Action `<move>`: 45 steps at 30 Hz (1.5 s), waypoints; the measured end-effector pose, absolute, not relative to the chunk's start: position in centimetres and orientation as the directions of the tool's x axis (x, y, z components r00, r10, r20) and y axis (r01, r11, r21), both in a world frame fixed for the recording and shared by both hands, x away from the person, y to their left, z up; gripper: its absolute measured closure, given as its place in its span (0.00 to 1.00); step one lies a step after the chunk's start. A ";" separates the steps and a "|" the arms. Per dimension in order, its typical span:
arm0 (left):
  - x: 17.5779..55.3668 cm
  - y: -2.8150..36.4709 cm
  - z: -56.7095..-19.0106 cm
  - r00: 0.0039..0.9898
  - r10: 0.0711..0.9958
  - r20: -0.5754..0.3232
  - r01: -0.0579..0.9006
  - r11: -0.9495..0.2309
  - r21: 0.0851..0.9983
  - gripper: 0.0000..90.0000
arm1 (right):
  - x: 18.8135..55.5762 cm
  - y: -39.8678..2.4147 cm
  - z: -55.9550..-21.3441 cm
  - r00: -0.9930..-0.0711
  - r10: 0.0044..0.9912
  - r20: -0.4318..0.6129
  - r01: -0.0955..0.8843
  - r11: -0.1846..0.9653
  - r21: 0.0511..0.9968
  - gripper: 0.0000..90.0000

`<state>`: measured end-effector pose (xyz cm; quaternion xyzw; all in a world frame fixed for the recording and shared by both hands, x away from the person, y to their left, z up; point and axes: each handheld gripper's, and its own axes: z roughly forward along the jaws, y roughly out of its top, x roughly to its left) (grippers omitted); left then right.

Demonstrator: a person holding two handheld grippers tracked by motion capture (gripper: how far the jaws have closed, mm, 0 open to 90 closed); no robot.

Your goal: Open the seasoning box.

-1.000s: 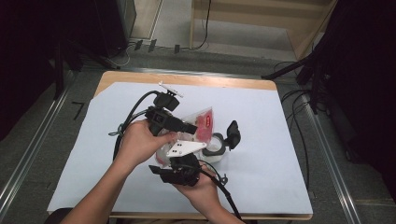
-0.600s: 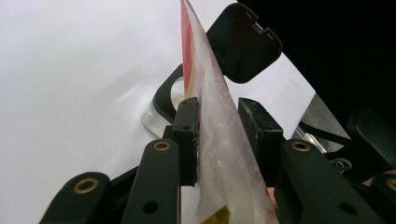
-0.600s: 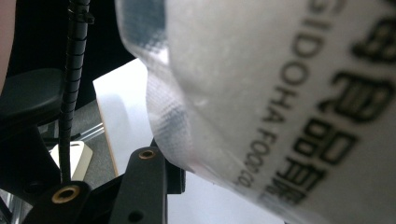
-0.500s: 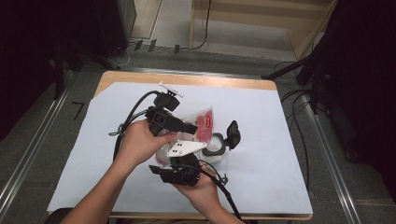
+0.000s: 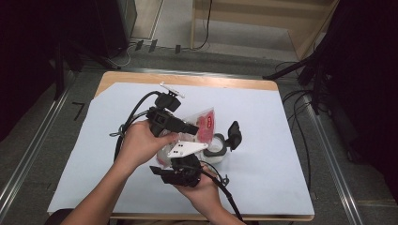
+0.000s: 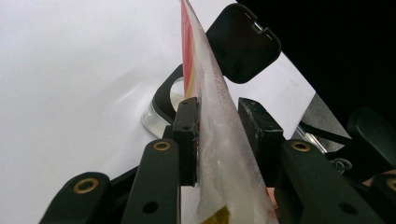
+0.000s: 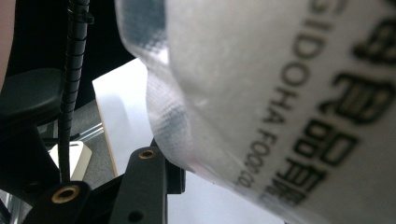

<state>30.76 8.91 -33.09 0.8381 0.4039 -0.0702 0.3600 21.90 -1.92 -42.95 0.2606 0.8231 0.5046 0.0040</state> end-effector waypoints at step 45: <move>30.7 8.8 -33.1 0.670 0.622 -0.405 0.722 -0.419 0.551 0.78 | 21.8 -2.1 -43.0 -0.871 0.423 0.250 0.416 0.362 0.835 0.71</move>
